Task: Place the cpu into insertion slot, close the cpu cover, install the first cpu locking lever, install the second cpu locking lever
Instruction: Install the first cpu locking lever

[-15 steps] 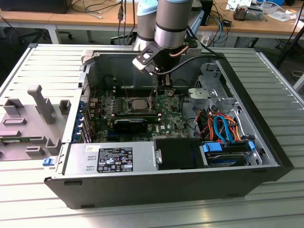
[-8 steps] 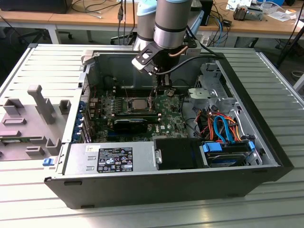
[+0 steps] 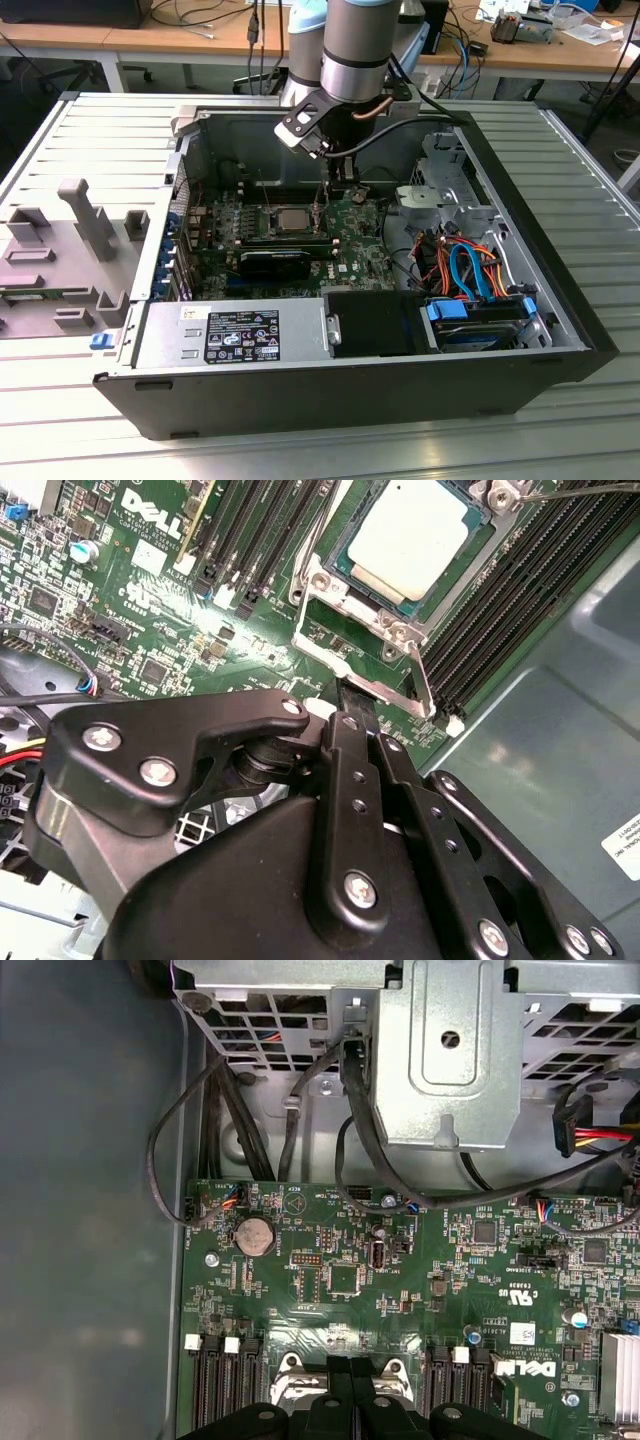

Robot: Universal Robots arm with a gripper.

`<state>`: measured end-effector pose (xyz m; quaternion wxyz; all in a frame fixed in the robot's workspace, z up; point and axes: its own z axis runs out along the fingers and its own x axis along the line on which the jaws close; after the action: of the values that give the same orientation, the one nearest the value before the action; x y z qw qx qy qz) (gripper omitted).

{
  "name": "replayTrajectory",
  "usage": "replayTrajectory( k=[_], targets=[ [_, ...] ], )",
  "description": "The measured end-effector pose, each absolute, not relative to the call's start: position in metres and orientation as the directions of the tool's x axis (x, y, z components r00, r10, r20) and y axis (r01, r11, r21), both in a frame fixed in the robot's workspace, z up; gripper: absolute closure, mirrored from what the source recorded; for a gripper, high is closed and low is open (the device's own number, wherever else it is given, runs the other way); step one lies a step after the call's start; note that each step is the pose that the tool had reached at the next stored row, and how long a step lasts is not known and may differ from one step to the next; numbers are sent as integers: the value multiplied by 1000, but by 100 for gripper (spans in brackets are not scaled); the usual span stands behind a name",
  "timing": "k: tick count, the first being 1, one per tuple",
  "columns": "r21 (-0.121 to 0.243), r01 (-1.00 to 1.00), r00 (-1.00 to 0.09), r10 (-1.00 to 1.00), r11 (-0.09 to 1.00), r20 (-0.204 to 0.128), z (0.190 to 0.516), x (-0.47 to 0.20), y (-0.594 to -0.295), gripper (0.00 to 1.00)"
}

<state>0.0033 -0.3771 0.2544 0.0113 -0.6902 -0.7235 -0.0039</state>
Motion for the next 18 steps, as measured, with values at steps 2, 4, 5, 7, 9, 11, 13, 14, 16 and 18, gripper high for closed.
replayTrajectory(
  k=[2,4,5,7,9,11,13,14,16,18],
  targets=[
    [-10,999,-47,999,47,22,254,3,-377,89],
    [-10,999,-47,999,47,22,254,2,-377,89],
    [-10,999,-47,999,47,22,254,1,-377,89],
    [-10,999,-47,999,47,22,254,0,-377,89],
    [-10,999,-47,999,47,22,254,-1,-377,89],
    [-10,999,-47,999,47,22,254,-2,-377,89],
    [-10,999,-47,999,47,22,254,-2,-377,89],
    [-10,999,-47,999,47,22,254,-3,-377,89],
    [-10,999,-47,999,47,22,254,-3,-377,89],
    [-10,999,-47,999,47,22,254,-4,-377,89]
  ],
)
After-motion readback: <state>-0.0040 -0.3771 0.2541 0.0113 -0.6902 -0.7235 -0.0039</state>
